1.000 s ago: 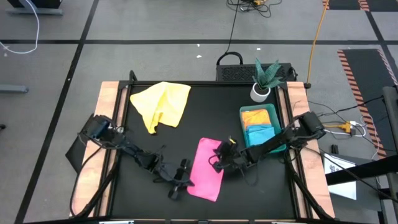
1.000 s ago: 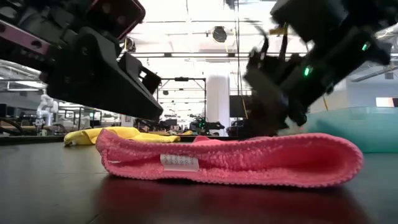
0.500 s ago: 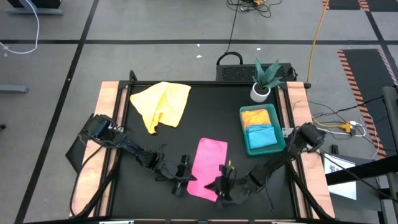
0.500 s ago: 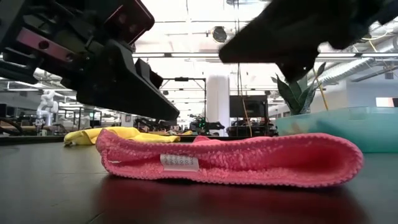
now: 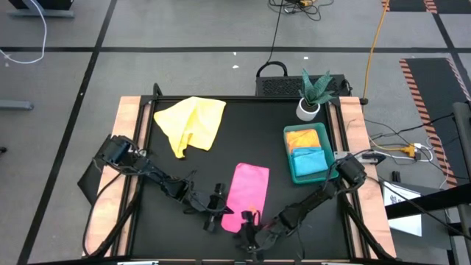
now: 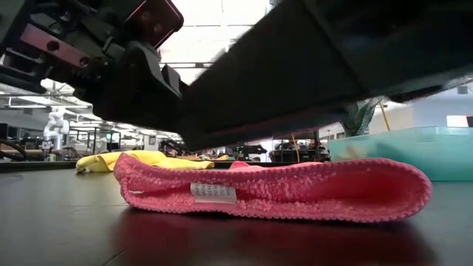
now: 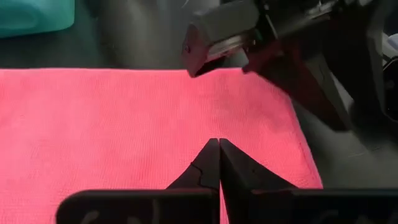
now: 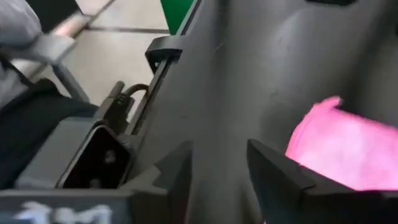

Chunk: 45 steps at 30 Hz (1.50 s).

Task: Fold microfiber towels
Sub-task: Fold the pink microfiber cloth

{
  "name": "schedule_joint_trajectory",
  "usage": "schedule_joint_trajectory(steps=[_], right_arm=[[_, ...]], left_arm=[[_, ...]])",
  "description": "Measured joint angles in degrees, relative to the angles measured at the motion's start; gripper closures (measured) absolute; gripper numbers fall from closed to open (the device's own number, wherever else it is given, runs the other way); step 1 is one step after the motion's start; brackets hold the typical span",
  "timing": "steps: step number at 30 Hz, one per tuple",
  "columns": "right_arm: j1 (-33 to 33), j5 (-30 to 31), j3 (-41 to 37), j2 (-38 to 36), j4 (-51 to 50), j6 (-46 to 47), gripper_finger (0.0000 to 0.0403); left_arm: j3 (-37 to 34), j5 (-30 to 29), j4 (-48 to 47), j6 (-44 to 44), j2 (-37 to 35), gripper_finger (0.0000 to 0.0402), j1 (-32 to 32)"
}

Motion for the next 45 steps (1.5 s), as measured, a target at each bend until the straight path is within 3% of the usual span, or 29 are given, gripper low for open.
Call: schedule_joint_trajectory(steps=[5, 7, 16, 27, 34, 38, 45], right_arm=[[0.16, 9.59, 3.18, -0.08, -10.46, -4.24, 0.0225], [0.17, 10.56, 3.21, 0.00, -12.25, -4.44, 0.0226], [0.10, 9.51, 3.34, 3.00, -14.09, -4.74, 0.0262], [1.22, 5.06, 3.03, -0.11, -15.15, -4.30, 0.0395], [1.61, 0.93, 3.03, -1.33, -12.54, -0.85, 0.0389], [1.57, -0.10, 3.03, -3.29, -12.65, 2.27, 0.0399], [0.84, -0.23, 3.08, -9.43, -15.52, 1.82, 0.0397]], left_arm=[[0.00, -0.17, 0.96, 0.71, 0.09, 0.0388, 0.74], [0.00, -0.78, 1.13, 0.70, 0.11, 0.0386, 1.36], [0.03, -1.04, 2.59, 0.86, 0.15, 0.0389, 3.16], [0.05, -1.09, 5.27, 0.99, 3.25, 0.0389, 7.58], [0.38, 1.08, 8.99, -1.35, 10.37, 0.0398, 10.43], [0.38, 5.58, 9.46, -2.03, 10.64, 0.0390, 10.79], [0.22, 6.73, 9.66, -0.12, 8.44, 0.0390, 9.51]])
